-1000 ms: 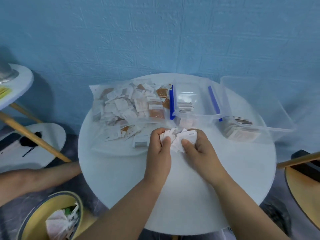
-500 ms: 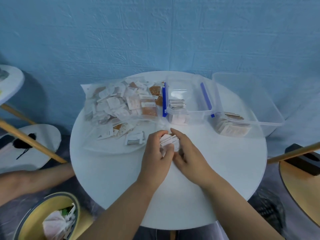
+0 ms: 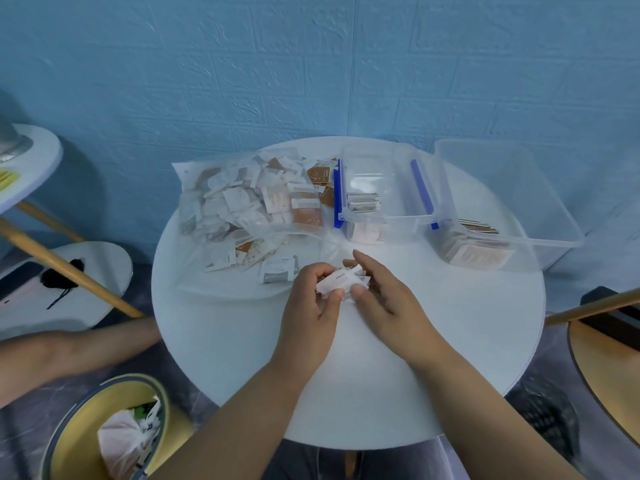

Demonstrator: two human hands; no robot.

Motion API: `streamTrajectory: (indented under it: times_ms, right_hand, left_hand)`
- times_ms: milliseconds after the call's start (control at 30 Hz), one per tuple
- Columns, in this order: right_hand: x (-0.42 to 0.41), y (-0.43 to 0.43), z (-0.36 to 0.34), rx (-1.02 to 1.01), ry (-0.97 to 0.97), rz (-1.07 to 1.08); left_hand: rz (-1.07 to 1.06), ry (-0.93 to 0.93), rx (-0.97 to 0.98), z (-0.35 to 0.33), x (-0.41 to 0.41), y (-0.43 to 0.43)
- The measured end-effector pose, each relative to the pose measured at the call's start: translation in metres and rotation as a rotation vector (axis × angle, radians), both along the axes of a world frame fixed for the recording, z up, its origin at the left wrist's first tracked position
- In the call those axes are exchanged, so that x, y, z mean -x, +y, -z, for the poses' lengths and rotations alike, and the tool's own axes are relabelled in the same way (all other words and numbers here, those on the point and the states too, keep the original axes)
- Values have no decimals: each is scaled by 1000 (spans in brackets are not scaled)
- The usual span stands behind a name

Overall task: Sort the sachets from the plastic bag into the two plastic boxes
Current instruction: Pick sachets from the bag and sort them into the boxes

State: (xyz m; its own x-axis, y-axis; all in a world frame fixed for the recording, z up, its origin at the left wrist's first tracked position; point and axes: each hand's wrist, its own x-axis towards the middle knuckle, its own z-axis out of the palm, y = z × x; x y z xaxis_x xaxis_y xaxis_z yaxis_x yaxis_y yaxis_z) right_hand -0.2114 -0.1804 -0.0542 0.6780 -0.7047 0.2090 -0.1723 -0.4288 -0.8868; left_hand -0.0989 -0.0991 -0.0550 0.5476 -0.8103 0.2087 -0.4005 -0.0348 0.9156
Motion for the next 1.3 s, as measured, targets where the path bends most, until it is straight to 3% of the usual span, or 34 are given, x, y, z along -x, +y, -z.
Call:
streamTrajectory:
  times_ms: [367,633,800,1000,1300]
  right_hand:
    - [-2,-2,-2,-88,-72,60]
    - [0,3,2,47,144,-102]
    - [-1,1,7,183,106,-25]
    - [-5,2,8,226,173,22]
    - [-1,-12,-10,199,275,-81]
  left_hand:
    - [108,-193,-84,1,6,-2]
    - [62,-289,-68,4,8,-4]
    - [-90,-259,-167,4,6,-6]
    - [-72,-422,-241,5,7,-7]
    - [-75,-452,-275,3,4,-9]
